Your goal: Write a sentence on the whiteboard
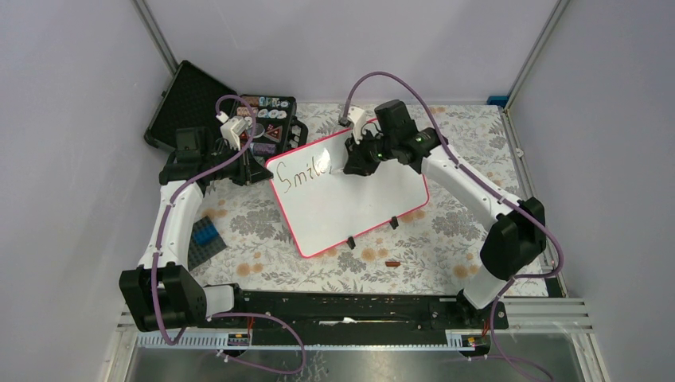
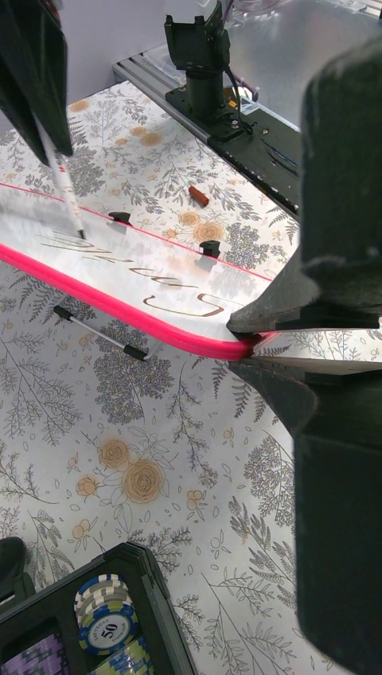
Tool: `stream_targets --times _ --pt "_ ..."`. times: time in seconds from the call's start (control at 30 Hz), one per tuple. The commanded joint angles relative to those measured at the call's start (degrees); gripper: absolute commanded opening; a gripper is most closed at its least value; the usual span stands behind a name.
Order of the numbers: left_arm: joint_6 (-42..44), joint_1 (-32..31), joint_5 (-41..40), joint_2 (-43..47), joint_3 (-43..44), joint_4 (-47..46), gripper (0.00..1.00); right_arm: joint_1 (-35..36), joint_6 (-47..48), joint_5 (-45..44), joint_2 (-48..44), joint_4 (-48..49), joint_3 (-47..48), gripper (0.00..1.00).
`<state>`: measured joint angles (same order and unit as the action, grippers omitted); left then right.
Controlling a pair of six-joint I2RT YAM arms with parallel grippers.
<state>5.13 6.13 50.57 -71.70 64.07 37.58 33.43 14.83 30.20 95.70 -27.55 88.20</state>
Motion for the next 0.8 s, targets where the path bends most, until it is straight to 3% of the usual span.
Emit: stream_targets --times 0.0,0.17,0.33,0.5,0.77 --pt "3.3 -0.9 -2.1 0.1 1.9 -1.3 0.00 1.9 0.3 3.0 -2.8 1.0 -1.4 0.00" --pt "3.4 -0.9 -2.5 -1.3 3.7 -0.9 0.17 1.7 -1.4 5.2 -4.5 1.0 0.1 0.00" --pt "4.1 -1.1 -2.9 -3.6 6.3 -0.9 0.26 0.8 -2.5 6.6 -4.8 0.9 1.7 0.00" --pt "3.9 -1.1 -2.8 -5.5 9.5 -0.9 0.41 -1.3 -2.5 6.6 -4.8 0.9 3.4 0.00" --pt "3.3 -1.1 1.4 -2.6 6.7 0.1 0.63 -4.4 -1.4 6.8 -5.3 0.8 3.9 0.00"
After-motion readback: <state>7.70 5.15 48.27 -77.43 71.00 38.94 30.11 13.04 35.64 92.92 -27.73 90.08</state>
